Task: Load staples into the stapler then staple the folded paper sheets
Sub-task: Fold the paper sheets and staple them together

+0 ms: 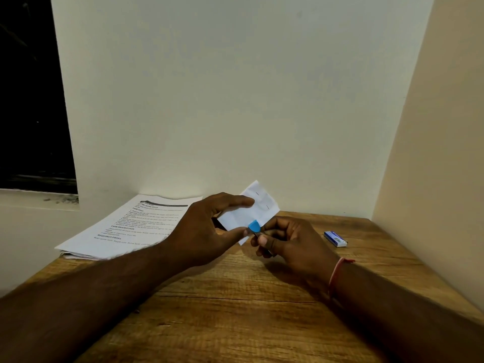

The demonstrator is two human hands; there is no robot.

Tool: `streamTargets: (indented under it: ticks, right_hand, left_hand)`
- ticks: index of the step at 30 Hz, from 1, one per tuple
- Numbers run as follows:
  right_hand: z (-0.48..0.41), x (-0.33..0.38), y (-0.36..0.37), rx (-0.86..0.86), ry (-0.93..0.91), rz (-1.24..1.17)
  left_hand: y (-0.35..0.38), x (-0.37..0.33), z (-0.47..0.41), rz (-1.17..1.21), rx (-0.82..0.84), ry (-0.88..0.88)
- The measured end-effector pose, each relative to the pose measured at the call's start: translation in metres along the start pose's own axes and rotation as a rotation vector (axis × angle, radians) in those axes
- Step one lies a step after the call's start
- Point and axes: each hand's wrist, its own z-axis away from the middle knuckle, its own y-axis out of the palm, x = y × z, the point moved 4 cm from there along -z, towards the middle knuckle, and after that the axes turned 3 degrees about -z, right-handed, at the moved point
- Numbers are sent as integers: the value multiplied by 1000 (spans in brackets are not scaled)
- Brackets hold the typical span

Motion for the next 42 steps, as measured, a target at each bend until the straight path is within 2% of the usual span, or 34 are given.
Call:
streamTargets:
  ticks: [14,42]
  right_hand:
    - [2,-7,9,57,73,-251]
    - [4,-10,6,91,41,-261]
  left_hand:
    - [2,2,-1,-19,23,15]
    - [4,-3,0,21,99,18]
